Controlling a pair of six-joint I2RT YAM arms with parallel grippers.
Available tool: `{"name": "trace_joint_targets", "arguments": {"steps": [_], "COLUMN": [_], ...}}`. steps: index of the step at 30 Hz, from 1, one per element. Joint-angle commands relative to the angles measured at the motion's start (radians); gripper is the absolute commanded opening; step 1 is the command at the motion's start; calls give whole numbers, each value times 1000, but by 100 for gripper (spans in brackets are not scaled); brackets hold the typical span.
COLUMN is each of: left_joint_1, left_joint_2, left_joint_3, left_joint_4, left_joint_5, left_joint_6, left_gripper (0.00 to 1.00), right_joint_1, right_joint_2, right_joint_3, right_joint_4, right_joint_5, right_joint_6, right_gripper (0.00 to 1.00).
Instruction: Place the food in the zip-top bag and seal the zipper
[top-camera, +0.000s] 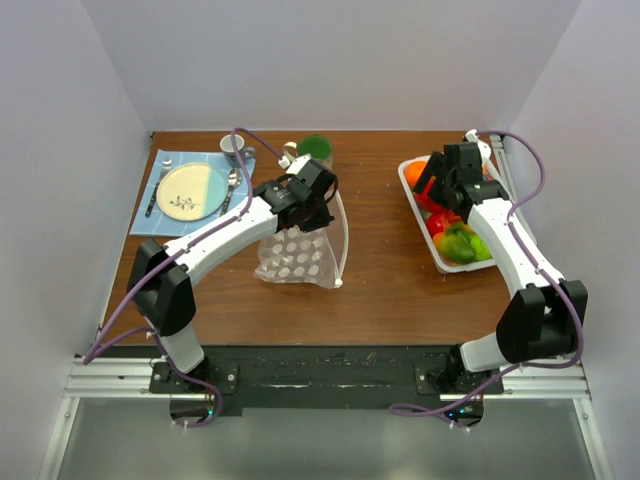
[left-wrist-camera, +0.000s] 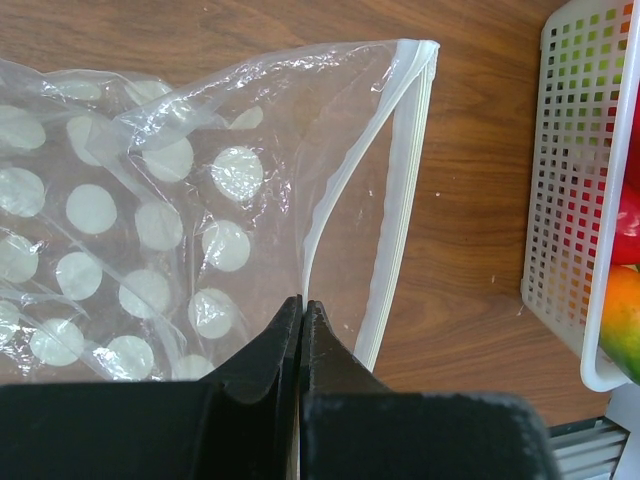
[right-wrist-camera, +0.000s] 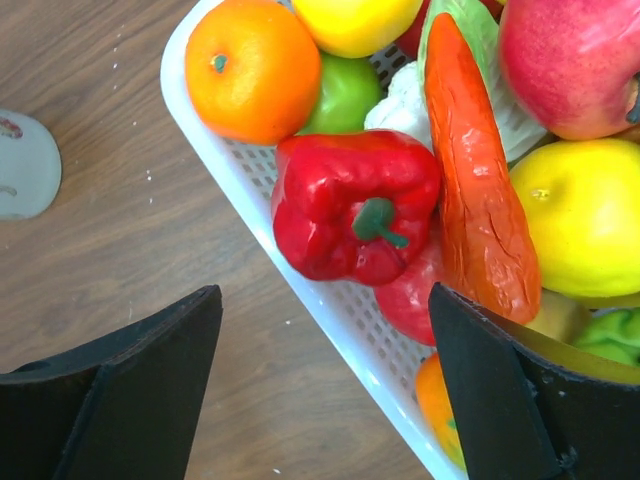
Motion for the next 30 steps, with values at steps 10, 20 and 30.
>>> {"name": "trace_joint_targets", "arguments": {"steps": [10,20,30], "left_joint_1": [-2,-2,-2], "left_joint_2": [-22,-18,-15], "left_joint_3": [44,58,75], "left_joint_4": [17,8,-4], "left_joint_5": [5,2,-4], "left_joint_6": [39,55,62], "left_gripper": [0,0,0], "right_joint_1": [-55,-73,-76], "right_joint_2": [47,93,108], "right_joint_3": [-68,-91,-106], "right_joint_4": [174,224,276], "right_joint_5": [-51,-40,-38], "right_joint_6": [106,128,116], "right_gripper": [93,93,92]}}
